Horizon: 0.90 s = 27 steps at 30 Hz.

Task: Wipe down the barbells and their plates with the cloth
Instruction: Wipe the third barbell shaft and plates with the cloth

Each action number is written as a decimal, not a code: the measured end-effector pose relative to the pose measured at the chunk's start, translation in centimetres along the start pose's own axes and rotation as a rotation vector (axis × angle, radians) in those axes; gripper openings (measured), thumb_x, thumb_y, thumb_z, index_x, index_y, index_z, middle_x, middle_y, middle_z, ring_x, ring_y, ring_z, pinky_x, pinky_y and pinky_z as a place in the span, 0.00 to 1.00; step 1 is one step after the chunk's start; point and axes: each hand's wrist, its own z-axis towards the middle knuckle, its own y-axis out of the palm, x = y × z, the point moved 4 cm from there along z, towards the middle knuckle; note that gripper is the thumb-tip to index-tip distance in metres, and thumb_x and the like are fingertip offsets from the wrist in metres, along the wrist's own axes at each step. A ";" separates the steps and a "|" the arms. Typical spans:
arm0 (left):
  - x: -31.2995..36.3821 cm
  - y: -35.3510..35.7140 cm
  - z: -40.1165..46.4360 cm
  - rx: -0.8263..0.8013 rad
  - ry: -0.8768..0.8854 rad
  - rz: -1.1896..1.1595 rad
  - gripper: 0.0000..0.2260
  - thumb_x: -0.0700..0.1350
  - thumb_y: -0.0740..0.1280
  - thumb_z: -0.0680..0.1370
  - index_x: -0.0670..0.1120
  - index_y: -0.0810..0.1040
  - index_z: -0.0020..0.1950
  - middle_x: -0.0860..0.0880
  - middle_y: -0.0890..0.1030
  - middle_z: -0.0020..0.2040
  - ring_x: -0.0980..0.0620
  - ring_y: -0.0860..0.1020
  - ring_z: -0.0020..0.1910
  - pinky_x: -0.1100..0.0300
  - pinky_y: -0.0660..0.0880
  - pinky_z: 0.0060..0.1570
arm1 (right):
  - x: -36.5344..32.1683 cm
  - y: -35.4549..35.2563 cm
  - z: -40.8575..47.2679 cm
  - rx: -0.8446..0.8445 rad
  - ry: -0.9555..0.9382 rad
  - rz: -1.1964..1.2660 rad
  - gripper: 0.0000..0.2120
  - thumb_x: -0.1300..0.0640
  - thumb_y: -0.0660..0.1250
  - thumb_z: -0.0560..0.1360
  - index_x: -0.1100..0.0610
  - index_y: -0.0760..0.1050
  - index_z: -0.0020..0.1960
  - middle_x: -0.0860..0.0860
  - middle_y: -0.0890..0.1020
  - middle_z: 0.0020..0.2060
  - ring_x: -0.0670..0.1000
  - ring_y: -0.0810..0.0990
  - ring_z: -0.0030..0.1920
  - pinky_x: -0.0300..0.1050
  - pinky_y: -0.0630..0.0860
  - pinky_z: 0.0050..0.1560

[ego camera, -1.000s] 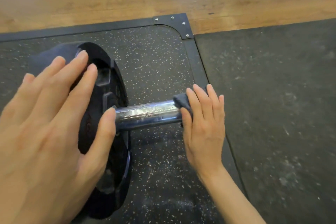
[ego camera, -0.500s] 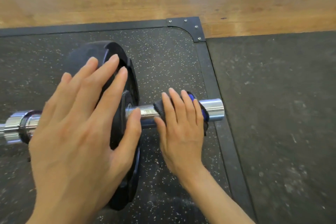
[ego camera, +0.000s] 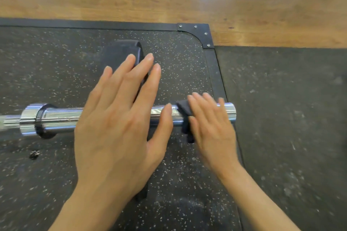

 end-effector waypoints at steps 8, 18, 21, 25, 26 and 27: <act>-0.6 -0.5 -0.2 -0.104 0.100 -0.022 0.24 0.48 0.56 0.82 0.38 0.70 0.75 0.43 0.70 0.76 0.43 0.66 0.76 0.49 0.55 0.78 | 0.6 -0.6 0.6 -0.100 0.068 -0.041 0.27 0.48 0.41 0.87 0.58 0.68 0.76 0.56 0.70 0.75 0.60 0.67 0.75 0.57 0.59 0.76; -0.9 -0.6 -0.2 0.007 0.074 -0.108 0.24 0.47 0.57 0.81 0.39 0.71 0.75 0.44 0.70 0.76 0.46 0.67 0.75 0.51 0.56 0.77 | 1.8 -0.2 0.6 -0.026 0.049 0.009 0.24 0.50 0.45 0.87 0.57 0.71 0.74 0.52 0.72 0.73 0.55 0.66 0.76 0.50 0.46 0.81; -1.1 -0.6 0.0 0.020 0.004 -0.144 0.23 0.44 0.55 0.81 0.38 0.70 0.75 0.44 0.70 0.76 0.46 0.65 0.75 0.52 0.53 0.78 | 0.4 0.4 0.8 0.075 0.137 -0.008 0.23 0.51 0.48 0.87 0.57 0.74 0.72 0.53 0.77 0.69 0.57 0.70 0.72 0.52 0.53 0.79; -1.1 -0.6 -0.1 0.006 -0.032 -0.162 0.23 0.42 0.54 0.81 0.37 0.69 0.75 0.43 0.68 0.76 0.45 0.64 0.76 0.52 0.52 0.78 | -5.0 2.0 1.6 0.076 0.104 0.068 0.20 0.51 0.51 0.86 0.54 0.74 0.72 0.52 0.78 0.66 0.56 0.70 0.70 0.53 0.55 0.78; -1.1 -0.6 -0.1 0.006 -0.034 -0.163 0.23 0.42 0.54 0.81 0.37 0.69 0.75 0.43 0.68 0.76 0.45 0.64 0.76 0.51 0.52 0.78 | -5.4 2.0 1.7 0.050 0.039 0.076 0.20 0.51 0.52 0.86 0.54 0.74 0.72 0.52 0.78 0.66 0.57 0.70 0.70 0.54 0.57 0.78; -1.2 -0.6 0.0 0.010 -0.036 -0.166 0.23 0.42 0.54 0.81 0.37 0.69 0.75 0.43 0.68 0.76 0.45 0.64 0.76 0.52 0.52 0.78 | -5.0 1.9 1.8 0.024 -0.047 0.061 0.20 0.51 0.52 0.86 0.55 0.74 0.72 0.53 0.78 0.67 0.57 0.71 0.70 0.54 0.58 0.78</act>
